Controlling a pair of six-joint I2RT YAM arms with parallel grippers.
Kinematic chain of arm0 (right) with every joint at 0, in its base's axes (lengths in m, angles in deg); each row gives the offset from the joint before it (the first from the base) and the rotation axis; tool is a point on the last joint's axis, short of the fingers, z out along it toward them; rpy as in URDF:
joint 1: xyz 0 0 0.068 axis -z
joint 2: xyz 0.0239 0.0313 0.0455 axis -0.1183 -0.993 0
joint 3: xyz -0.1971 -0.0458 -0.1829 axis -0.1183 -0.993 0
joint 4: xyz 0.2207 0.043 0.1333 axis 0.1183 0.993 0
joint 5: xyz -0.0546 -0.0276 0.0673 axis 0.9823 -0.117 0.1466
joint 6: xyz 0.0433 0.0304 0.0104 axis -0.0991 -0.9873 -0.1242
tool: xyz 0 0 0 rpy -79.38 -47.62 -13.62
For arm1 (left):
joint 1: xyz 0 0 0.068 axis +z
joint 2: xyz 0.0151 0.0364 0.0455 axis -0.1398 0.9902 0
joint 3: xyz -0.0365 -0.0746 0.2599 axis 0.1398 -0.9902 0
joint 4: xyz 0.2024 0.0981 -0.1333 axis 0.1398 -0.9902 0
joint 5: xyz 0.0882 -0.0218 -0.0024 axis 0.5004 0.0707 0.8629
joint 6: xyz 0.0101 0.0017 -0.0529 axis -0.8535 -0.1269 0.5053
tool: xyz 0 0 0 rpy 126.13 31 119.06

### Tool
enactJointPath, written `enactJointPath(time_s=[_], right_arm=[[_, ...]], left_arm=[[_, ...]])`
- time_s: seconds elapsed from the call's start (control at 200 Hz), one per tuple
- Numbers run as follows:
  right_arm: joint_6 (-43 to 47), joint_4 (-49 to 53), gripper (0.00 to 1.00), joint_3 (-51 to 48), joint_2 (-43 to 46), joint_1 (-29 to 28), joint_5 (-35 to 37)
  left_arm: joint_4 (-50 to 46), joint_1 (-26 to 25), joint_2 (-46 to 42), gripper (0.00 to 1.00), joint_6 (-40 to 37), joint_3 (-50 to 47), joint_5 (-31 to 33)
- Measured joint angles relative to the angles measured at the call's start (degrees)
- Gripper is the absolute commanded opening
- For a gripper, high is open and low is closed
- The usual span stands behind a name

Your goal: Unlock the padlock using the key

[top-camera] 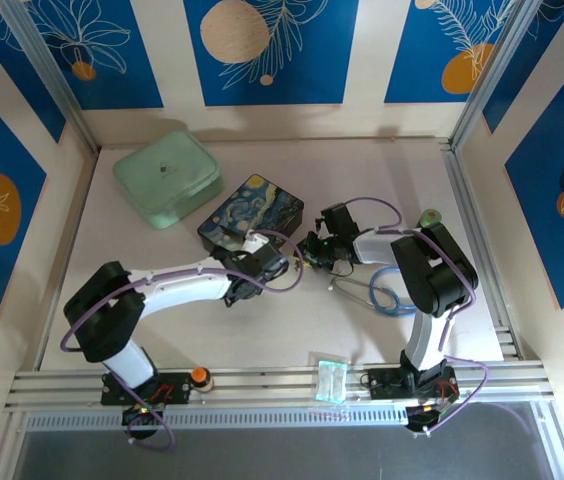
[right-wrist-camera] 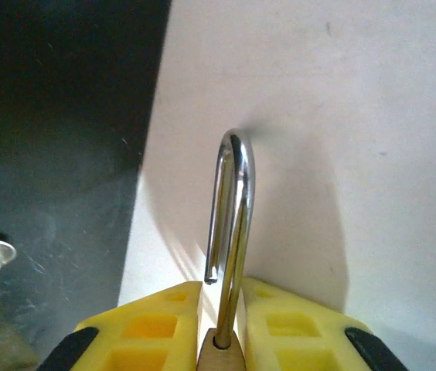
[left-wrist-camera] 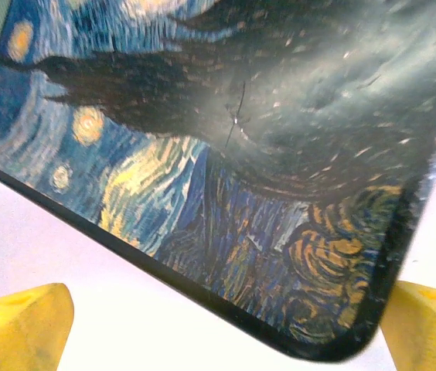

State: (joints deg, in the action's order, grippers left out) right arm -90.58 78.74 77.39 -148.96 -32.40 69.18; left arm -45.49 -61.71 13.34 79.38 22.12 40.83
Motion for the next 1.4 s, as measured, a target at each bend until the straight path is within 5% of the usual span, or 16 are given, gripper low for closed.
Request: enactJointPath(time_s=[0.405, 0.901, 1.401], right_arm=[[6.93, 10.86, 0.30, 4.20, 0.00, 0.44, 0.52], [13.90, 28.11, 0.31, 14.23, -1.64, -9.11, 21.70], [17.42, 30.84, 0.41, 13.44, -0.37, -9.44, 24.26]], left_arm=[[5.62, 8.55, -2.78, 0.99, 3.28, -6.99, -3.85], [11.19, 18.23, -9.88, 0.99, 3.28, -13.77, -11.45], [14.05, 22.14, -15.41, 0.99, 2.40, -18.27, -14.12]])
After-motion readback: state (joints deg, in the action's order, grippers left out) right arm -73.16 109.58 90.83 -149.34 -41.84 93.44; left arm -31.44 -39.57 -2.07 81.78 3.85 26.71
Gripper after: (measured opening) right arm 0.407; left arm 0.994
